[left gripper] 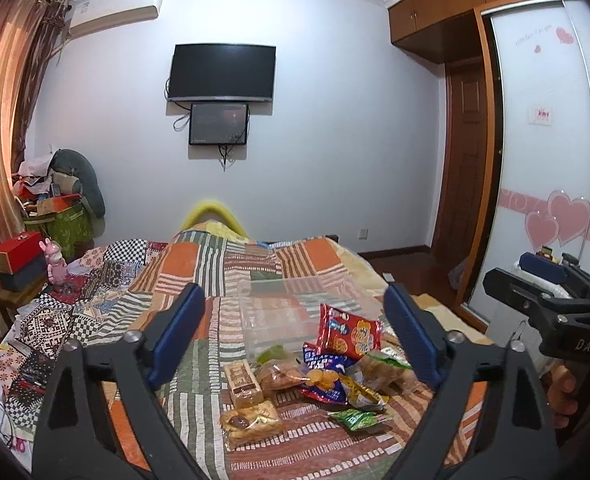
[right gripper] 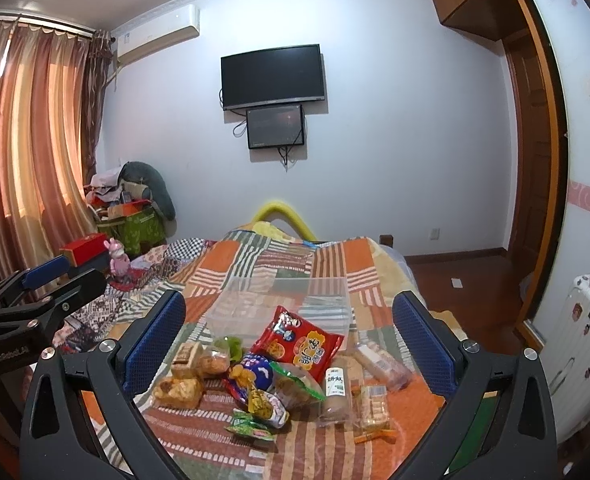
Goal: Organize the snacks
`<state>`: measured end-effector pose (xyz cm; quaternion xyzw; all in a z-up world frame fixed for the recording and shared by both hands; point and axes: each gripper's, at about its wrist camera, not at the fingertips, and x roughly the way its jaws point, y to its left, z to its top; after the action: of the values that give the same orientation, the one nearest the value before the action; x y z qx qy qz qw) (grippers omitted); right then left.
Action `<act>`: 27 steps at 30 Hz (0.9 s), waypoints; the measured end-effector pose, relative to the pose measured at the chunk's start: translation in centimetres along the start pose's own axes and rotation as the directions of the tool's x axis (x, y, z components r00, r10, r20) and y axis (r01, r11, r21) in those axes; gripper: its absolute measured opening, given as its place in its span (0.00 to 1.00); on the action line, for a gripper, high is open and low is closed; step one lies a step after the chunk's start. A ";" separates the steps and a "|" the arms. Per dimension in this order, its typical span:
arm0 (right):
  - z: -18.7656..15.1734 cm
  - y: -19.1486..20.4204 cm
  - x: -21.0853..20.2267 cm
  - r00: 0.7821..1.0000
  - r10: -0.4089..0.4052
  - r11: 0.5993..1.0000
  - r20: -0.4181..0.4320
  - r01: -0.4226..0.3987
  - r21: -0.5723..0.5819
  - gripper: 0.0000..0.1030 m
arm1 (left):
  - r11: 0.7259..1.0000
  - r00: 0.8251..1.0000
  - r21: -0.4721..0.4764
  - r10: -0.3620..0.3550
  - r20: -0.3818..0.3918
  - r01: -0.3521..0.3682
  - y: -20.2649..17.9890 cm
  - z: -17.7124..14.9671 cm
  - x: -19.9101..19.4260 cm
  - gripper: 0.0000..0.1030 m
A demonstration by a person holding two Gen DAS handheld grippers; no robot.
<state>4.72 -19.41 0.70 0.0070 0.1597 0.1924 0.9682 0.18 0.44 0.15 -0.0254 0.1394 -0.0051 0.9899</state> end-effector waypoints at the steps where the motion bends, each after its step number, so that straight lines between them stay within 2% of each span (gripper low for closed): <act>1: -0.1 -0.1 0.2 1.000 0.000 1.000 -0.009 0.000 -0.002 0.96 | 1.000 1.000 0.001 0.000 -0.008 0.000 0.1 -0.1 0.2 0.84; 8: -0.8 -0.7 1.9 0.997 -0.005 1.000 -0.074 0.004 -0.006 0.80 | 1.000 0.995 0.008 0.013 -0.097 -0.012 1.4 -1.1 3.0 0.73; 14: -2.0 -1.7 3.9 0.987 -0.010 1.000 -0.160 0.011 0.005 0.66 | 1.000 0.976 0.010 0.010 -0.217 -0.008 3.6 -2.8 6.5 0.64; 18: -3.5 -3.0 5.8 0.970 -0.019 1.000 -0.244 0.024 0.019 0.56 | 1.000 0.946 0.020 -0.002 -0.325 0.009 5.0 -4.8 9.1 0.63; 22: -5.2 -4.4 7.5 0.946 -0.033 0.998 -0.323 0.045 0.031 0.53 | 1.000 0.905 0.014 -0.008 -0.425 0.016 5.7 -7.1 11.4 0.64; 27: -7.2 -5.9 9.1 0.906 -0.032 0.997 -0.422 0.060 0.053 0.53 | 0.999 0.840 -0.025 -0.050 -0.541 0.043 6.0 -10.3 14.1 0.68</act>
<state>12.63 -21.84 -9.38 -0.0071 0.3707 0.1612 0.9146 10.87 5.73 -13.91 -0.0321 0.4123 -0.0352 0.9098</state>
